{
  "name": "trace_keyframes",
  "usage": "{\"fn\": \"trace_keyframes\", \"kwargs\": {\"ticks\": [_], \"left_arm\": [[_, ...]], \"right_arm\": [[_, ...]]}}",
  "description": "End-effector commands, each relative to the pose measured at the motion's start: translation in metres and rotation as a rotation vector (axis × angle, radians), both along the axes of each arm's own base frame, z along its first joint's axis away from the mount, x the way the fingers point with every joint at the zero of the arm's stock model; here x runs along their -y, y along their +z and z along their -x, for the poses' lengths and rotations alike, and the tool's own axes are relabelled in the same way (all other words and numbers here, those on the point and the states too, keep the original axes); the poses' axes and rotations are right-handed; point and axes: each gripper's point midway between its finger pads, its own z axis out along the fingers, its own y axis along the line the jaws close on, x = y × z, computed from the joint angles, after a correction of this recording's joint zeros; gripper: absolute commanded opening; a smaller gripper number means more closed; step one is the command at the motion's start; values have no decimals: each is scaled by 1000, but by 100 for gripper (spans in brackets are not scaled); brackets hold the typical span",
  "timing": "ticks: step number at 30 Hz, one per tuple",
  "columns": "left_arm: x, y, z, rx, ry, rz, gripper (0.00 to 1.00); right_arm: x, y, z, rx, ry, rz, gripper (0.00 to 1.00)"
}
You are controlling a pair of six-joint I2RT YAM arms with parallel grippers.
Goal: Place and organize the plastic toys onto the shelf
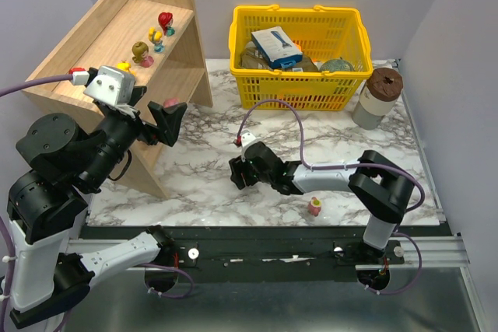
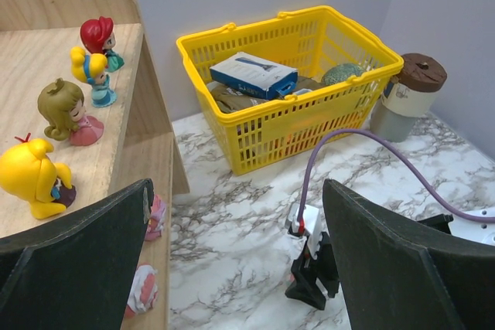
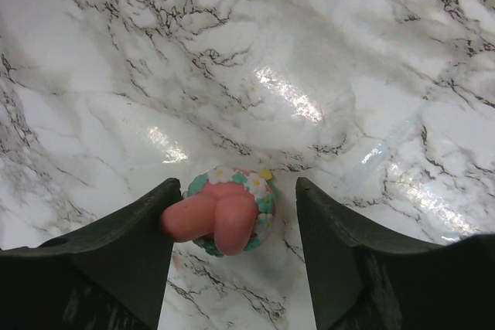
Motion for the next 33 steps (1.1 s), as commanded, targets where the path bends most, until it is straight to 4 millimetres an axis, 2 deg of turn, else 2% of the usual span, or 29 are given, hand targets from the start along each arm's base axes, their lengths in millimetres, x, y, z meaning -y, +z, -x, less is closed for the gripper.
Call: {"fn": "trace_keyframes", "kwargs": {"ticks": [1,4,7,13,15,16,18,21,22,24,25,27,28,29,32,33], "left_arm": [[-4,-2,0,-8,20,-6,99],[-5,-2,0,-8,23,-6,99],[-6,-1,0,-7,26,-5,99],[-7,-1,1,-7,27,-1,99],[-7,0,1,-5,27,1,99],[-8,1,2,-5,30,4,99],[-8,1,1,-4,29,2,99],[-7,2,1,-3,27,1,99],[-7,2,1,-3,26,1,99],[-7,4,1,1,26,3,99],[-7,4,1,1,24,3,99],[-6,5,1,4,24,4,99],[-6,6,1,5,23,5,99],[-6,8,1,8,21,5,99],[-5,10,0,12,21,6,99],[-6,12,1,15,23,9,99]], "right_arm": [[-4,-9,3,-18,3,-1,67],[-3,-9,2,-17,-2,0,67],[-2,-9,1,-17,-11,5,60],[-6,5,-3,-6,-19,2,22],[-14,30,-11,29,-21,-26,15],[-13,36,-12,34,-22,-17,14],[-23,73,-22,93,-10,-54,13],[-30,109,-31,159,20,-68,13],[-38,132,-37,185,29,-96,13],[-45,152,-47,219,56,-114,13],[-52,173,-54,247,61,-144,13],[-55,187,-66,266,81,-150,14],[-60,182,-72,262,92,-138,14],[-63,212,-86,301,88,-181,14],[-74,210,-109,297,128,-162,16],[-83,237,-115,335,159,-203,17]]}}
